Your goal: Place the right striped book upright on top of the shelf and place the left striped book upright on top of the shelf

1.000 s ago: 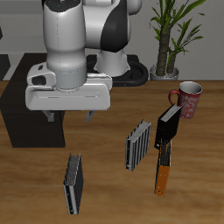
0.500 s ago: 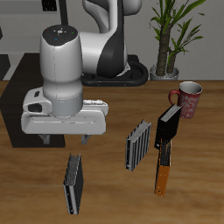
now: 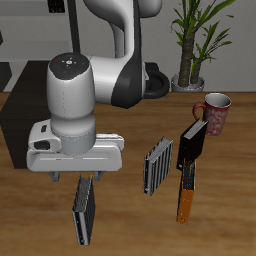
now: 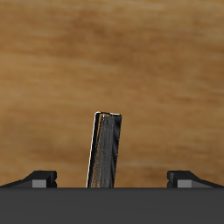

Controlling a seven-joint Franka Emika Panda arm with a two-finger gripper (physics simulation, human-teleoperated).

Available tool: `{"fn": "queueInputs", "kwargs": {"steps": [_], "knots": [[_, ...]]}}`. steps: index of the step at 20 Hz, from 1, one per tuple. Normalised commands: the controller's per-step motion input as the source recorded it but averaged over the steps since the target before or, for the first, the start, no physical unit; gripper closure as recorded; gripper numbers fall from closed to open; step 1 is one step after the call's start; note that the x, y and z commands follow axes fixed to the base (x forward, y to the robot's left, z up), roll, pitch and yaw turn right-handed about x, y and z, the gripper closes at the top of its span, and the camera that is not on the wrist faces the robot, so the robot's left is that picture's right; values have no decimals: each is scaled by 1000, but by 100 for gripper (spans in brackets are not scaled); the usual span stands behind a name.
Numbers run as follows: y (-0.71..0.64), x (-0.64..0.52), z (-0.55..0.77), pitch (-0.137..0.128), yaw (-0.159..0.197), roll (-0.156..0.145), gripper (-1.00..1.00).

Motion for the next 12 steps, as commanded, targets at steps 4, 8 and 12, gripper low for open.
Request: {"fn": "queueInputs", "kwargs": {"steps": [4,8,12], "knots": [[87,49,-120,35,-35,28,-100],[-17,32,-72,8,-9,-10,-100],[32,25,-296,21,-14,-7,-100]]}}
